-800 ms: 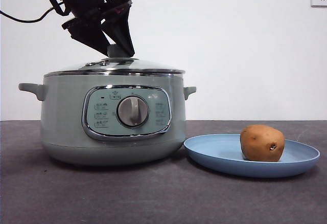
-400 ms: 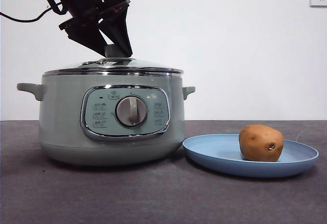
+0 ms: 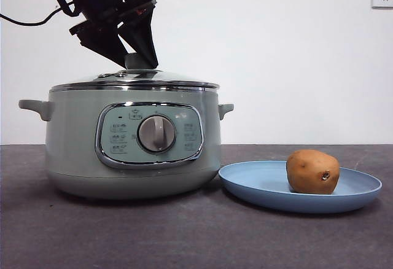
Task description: Take the potato out from the steamer,put the potato on the plate,close the lid
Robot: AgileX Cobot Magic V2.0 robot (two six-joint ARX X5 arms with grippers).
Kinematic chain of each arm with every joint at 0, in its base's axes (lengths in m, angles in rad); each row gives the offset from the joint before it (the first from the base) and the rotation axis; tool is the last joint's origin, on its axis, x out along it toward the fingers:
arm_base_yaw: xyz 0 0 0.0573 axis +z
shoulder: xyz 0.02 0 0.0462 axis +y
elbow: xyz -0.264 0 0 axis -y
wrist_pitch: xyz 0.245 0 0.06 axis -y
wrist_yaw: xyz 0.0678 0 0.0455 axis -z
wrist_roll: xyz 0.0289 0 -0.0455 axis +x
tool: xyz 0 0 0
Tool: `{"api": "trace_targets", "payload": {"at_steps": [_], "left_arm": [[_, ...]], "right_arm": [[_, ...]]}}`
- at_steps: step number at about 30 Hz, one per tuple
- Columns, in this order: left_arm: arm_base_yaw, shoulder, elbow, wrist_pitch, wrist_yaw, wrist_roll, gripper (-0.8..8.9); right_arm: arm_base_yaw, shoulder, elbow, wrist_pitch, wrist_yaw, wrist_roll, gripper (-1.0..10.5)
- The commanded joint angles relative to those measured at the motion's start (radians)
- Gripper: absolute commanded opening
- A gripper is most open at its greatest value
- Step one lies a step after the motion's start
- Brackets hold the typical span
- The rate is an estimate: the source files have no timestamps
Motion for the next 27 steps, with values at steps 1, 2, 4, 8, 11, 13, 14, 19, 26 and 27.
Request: {"api": "trace_targets", "payload": {"at_steps": [1, 2, 4, 8, 11, 13, 14, 19, 26, 27], "left_arm": [[0.003, 0.027, -0.032, -0.071, -0.030, -0.023, -0.09], [0.003, 0.027, -0.032, -0.072, -0.030, -0.023, -0.09], [0.003, 0.027, -0.032, -0.072, -0.030, -0.023, -0.08], [0.003, 0.027, -0.032, -0.068, -0.029, -0.023, 0.14], [0.003, 0.027, -0.032, -0.063, -0.029, -0.026, 1.73], [0.003, 0.027, -0.032, -0.061, -0.029, -0.026, 2.93], [0.003, 0.027, -0.032, -0.061, -0.030, -0.026, 3.37], [0.003, 0.027, -0.029, -0.055, -0.030, -0.026, 3.59], [0.003, 0.027, 0.017, -0.052, -0.031, -0.026, 3.59], [0.003, 0.027, 0.035, -0.055, -0.031, -0.026, 3.59]], "right_arm": [[0.000, 0.000, 0.000, 0.005, 0.003, 0.006, 5.0], [0.000, 0.000, 0.000, 0.005, 0.003, 0.006, 5.0], [0.000, 0.000, 0.000, 0.005, 0.003, 0.006, 5.0], [0.000, 0.000, 0.000, 0.005, 0.003, 0.006, 5.0], [0.000, 0.000, 0.000, 0.005, 0.003, 0.006, 5.0], [0.000, 0.000, 0.000, 0.005, 0.003, 0.006, 5.0], [0.000, 0.000, 0.000, 0.005, 0.003, 0.006, 5.0], [0.000, 0.000, 0.000, 0.005, 0.003, 0.006, 5.0], [0.000, 0.000, 0.000, 0.005, 0.003, 0.007, 5.0], [0.000, 0.000, 0.000, 0.005, 0.003, 0.007, 5.0]]}}
